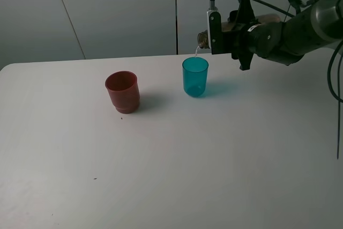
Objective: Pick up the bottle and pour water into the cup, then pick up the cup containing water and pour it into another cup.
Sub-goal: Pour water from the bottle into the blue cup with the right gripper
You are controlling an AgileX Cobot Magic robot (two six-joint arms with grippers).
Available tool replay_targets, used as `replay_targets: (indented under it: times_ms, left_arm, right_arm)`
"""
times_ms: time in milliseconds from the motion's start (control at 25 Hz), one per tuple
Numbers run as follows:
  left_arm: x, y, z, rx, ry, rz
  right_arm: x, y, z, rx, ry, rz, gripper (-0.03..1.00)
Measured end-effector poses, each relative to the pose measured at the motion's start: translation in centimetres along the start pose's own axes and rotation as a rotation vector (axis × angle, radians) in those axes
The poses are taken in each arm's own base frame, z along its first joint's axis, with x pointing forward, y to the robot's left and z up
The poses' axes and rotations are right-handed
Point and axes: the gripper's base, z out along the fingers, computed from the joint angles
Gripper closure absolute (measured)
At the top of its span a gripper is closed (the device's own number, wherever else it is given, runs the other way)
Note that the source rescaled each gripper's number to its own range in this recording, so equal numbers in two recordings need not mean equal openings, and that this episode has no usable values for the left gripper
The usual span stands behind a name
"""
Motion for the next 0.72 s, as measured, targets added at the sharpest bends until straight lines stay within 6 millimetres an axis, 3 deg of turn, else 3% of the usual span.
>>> replay_targets:
  times_ms: [720]
  left_arm:
    - [0.0,0.0,0.0,0.0,0.0,0.0]
  right_arm:
    - [0.02,-0.11,0.0,0.012,0.003,-0.086,0.97]
